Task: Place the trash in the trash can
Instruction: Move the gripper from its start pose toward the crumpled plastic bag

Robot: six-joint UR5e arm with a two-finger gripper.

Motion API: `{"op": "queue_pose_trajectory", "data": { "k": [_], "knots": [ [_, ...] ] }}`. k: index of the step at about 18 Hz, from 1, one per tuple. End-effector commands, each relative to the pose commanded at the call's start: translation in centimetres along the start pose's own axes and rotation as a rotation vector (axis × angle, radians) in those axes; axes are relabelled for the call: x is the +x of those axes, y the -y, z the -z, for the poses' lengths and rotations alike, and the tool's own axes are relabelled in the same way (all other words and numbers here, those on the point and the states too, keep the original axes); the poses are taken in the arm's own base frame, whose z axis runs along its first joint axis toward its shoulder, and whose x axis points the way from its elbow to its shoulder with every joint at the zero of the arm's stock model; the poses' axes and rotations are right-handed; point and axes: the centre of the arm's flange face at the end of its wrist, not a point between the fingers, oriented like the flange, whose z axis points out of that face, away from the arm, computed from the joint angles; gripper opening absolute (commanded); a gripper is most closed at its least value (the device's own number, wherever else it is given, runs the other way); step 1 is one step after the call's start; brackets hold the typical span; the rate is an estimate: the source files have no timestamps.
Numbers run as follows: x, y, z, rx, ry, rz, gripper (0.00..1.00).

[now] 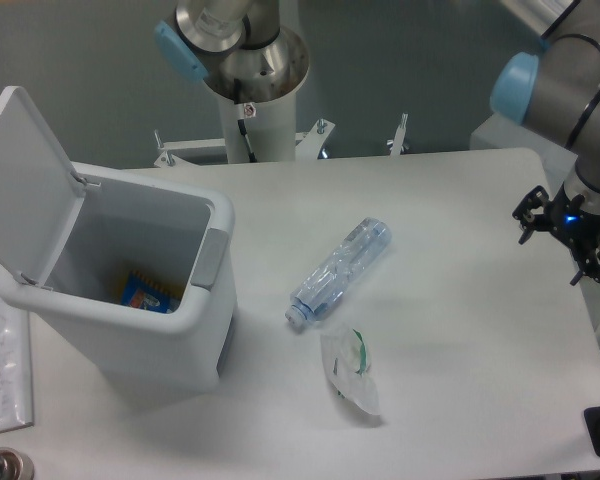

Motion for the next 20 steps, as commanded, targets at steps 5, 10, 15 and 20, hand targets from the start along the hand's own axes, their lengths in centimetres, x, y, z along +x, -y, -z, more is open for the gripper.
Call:
{"op": "queue_pose_trajectory", "data": {
  "k": [5,10,15,20],
  "knots": [
    [0.9,1.1,-0.6,0.004,-0.019,-0.004,1.0],
    [1.9,4.0,-1.2,0.017,-0.039,-0.007,1.0],
    [2.0,6.1,-1.0,0.011,-0.034,-0.012,1.0],
    [2.9,12.1,-1.0,0.011,-0.002,0.006,1.0]
  ]
}}
